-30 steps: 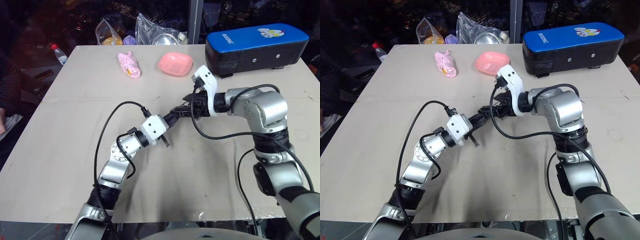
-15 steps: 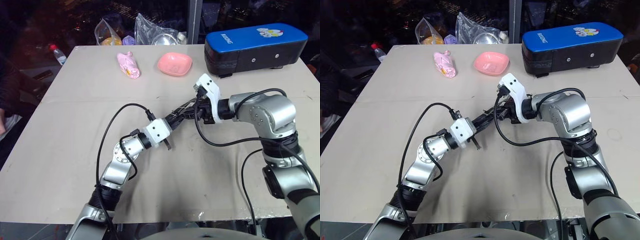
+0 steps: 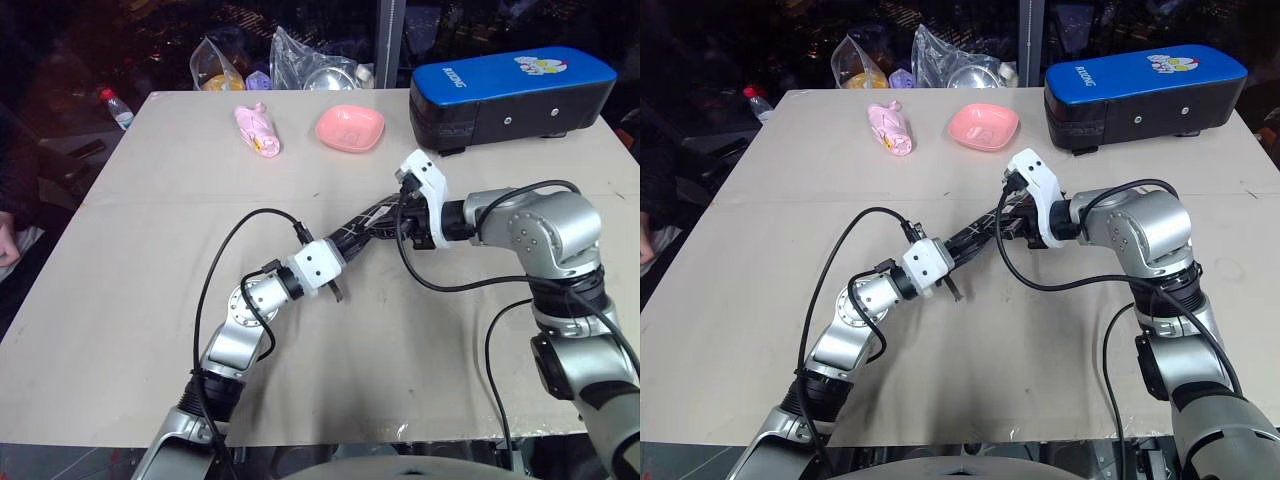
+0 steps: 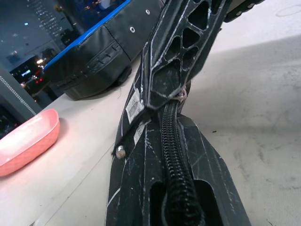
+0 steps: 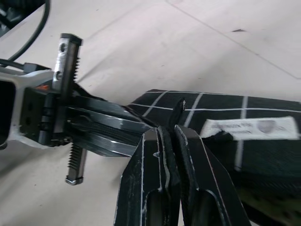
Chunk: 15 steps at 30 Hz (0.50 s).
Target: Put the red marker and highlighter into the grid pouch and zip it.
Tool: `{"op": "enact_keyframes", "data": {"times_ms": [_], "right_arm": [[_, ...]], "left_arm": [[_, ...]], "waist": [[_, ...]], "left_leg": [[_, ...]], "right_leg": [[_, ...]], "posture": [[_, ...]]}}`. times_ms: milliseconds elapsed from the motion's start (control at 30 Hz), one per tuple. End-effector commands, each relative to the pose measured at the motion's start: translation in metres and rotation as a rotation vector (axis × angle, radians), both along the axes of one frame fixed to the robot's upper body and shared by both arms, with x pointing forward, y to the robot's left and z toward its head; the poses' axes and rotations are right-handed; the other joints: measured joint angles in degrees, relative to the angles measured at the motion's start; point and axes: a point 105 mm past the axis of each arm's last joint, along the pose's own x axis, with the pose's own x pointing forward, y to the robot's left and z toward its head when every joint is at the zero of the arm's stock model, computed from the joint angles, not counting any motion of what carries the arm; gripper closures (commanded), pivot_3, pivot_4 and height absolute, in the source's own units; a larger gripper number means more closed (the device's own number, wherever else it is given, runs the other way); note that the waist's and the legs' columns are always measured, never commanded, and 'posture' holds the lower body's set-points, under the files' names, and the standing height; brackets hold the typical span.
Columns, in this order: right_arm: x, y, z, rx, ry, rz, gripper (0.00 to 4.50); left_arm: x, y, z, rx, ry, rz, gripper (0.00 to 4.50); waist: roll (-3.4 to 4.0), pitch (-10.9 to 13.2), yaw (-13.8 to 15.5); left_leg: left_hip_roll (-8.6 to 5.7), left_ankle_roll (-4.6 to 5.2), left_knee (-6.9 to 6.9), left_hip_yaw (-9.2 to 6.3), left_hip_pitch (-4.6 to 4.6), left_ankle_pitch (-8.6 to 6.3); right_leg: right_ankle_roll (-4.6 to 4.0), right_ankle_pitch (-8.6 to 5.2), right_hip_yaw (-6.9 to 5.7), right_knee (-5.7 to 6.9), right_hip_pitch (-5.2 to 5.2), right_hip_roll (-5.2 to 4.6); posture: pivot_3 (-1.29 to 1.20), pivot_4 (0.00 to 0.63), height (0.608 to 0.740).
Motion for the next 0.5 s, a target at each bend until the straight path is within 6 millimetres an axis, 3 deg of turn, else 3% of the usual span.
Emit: {"op": "enact_keyframes", "data": {"times_ms": [33,167,500], "right_arm": [[0.006,-0.015,0.018,0.03,-0.068,-0.072,4.41],[0.009,-0.021,0.019,0.031,-0.077,-0.104,4.41],[0.036,-0.066,0.023,0.024,-0.173,-0.333,4.41]], "left_arm": [[0.0,0.004,0.012,-0.025,-0.051,0.01,4.5],[0.0,0.005,0.012,-0.024,-0.051,0.009,4.5],[0.0,0.008,0.012,-0.027,-0.05,0.019,4.5]], "waist": [[0.0,0.0,0.0],[0.0,0.0,0.0],[0.0,0.0,0.0]], "left_leg": [[0.0,0.0,0.0,0.0,0.0,0.0],[0.0,0.0,0.0,0.0,0.0,0.0],[0.0,0.01,0.0,0.02,0.02,0.0]], "right_leg": [[0.0,0.0,0.0,0.0,0.0,0.0],[0.0,0.0,0.0,0.0,0.0,0.0],[0.0,0.0,0.0,-0.01,0.04,0.02]], "posture": [[0.0,0.15,0.726],[0.0,0.15,0.726],[0.0,0.15,0.726]]}}
